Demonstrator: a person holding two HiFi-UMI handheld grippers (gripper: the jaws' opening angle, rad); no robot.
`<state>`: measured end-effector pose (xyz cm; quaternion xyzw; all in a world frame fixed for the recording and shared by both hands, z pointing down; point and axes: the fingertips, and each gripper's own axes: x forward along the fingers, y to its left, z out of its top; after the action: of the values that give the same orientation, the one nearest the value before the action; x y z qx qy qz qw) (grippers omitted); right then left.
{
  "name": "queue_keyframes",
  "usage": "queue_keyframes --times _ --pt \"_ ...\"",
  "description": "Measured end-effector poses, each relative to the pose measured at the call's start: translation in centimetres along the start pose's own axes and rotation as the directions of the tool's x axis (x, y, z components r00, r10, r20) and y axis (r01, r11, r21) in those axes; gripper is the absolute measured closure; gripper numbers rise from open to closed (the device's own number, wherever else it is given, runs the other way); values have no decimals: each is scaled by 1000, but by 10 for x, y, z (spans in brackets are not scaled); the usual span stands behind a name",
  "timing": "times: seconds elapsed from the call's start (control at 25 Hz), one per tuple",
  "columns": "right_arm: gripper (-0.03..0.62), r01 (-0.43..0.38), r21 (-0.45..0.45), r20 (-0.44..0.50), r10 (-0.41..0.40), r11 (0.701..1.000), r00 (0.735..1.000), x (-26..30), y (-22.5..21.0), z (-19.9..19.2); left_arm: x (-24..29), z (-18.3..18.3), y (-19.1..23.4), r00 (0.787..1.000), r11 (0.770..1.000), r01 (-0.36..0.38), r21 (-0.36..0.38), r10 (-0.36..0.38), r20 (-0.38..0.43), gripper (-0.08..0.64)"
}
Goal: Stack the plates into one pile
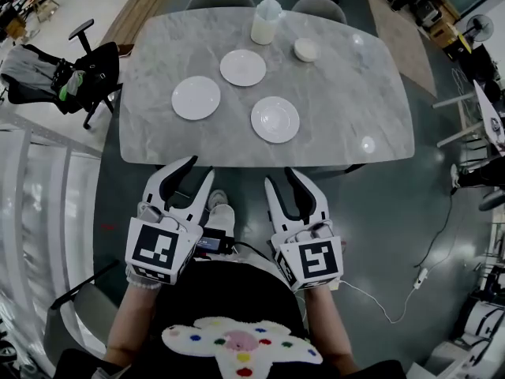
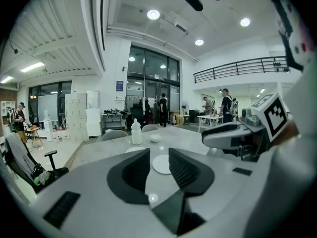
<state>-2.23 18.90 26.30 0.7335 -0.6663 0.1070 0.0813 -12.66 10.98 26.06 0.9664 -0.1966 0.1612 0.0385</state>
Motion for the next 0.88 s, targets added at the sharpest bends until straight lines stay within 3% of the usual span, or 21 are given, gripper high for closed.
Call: queue_keyframes --times 0.12,0.36,0.88 --pt "465 12 12 -41 -12 1000 999 23 -9 5 21 10 15 1000 1000 23 -6 -23 8 440" --pt "465 -2 0 -6 2 1000 1000 66 -25 17 60 22 34 997 997 75 7 -75 0 442" --pt "463 46 19 -34 -45 999 998 127 -46 26 109 30 83 993 993 121 -10 -121 1 451"
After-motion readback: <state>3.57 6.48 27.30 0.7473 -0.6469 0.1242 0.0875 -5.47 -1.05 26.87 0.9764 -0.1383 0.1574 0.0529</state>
